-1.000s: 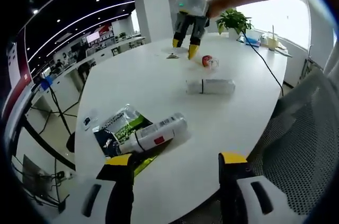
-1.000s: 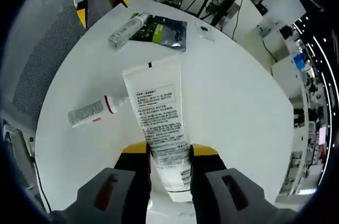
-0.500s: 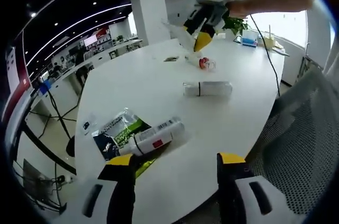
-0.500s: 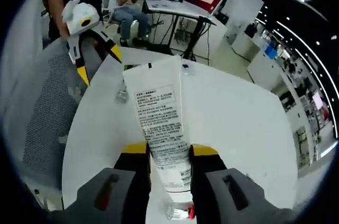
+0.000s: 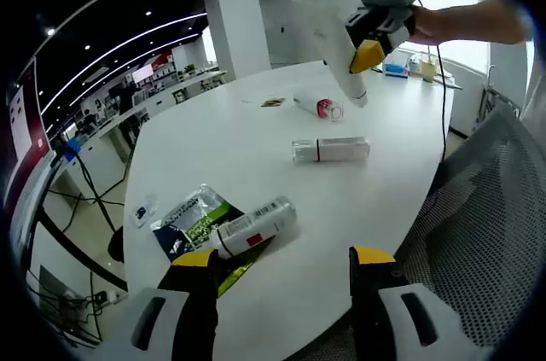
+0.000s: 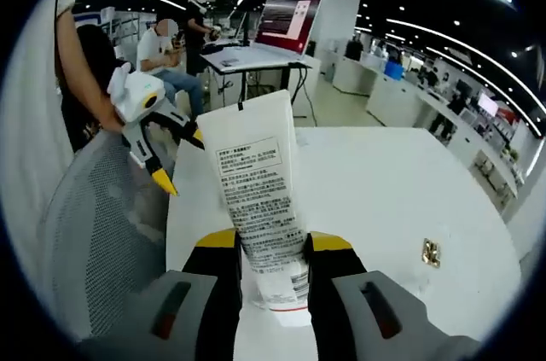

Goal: Arrange the skincare products in the storage area until every visible bottle or jar stands upright without overlapping.

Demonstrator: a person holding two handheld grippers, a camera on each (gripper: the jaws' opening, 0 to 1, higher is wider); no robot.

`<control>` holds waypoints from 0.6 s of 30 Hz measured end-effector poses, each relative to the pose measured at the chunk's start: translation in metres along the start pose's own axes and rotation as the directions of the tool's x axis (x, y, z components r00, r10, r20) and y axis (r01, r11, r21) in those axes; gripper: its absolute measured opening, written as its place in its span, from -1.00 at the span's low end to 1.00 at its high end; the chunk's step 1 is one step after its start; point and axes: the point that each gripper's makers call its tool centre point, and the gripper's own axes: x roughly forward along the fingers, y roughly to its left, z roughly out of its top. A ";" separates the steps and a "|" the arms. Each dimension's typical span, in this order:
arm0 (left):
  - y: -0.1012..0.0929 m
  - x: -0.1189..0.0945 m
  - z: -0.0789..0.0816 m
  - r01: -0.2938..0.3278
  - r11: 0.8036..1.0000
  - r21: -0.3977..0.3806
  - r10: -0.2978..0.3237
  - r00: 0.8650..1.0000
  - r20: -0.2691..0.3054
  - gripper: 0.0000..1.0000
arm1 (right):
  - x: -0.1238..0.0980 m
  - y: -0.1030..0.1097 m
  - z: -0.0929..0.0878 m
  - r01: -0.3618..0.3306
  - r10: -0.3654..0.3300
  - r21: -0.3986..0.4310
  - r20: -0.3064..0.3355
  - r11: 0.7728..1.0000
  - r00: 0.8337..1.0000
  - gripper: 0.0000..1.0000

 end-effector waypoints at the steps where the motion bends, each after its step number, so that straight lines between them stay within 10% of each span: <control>1: 0.000 -0.001 0.001 -0.001 1.000 -0.001 0.001 1.000 0.000 0.28 | -0.003 0.001 0.000 0.013 -0.014 0.024 0.014 1.000 1.000 -0.48; 10: -0.017 -0.006 0.025 0.028 0.998 0.058 -0.028 1.000 0.003 0.33 | -0.020 0.017 0.007 0.065 -0.082 0.134 0.125 0.989 0.989 -0.47; 14: -0.039 -0.003 0.011 0.106 0.976 0.188 -0.096 0.993 -0.065 0.36 | -0.027 0.029 0.007 0.073 -0.104 0.187 0.158 0.980 0.982 -0.46; 18: -0.031 -0.004 0.025 0.082 0.988 0.127 -0.081 0.997 -0.011 0.37 | -0.033 0.043 0.008 0.061 -0.113 0.252 0.197 0.966 0.974 -0.45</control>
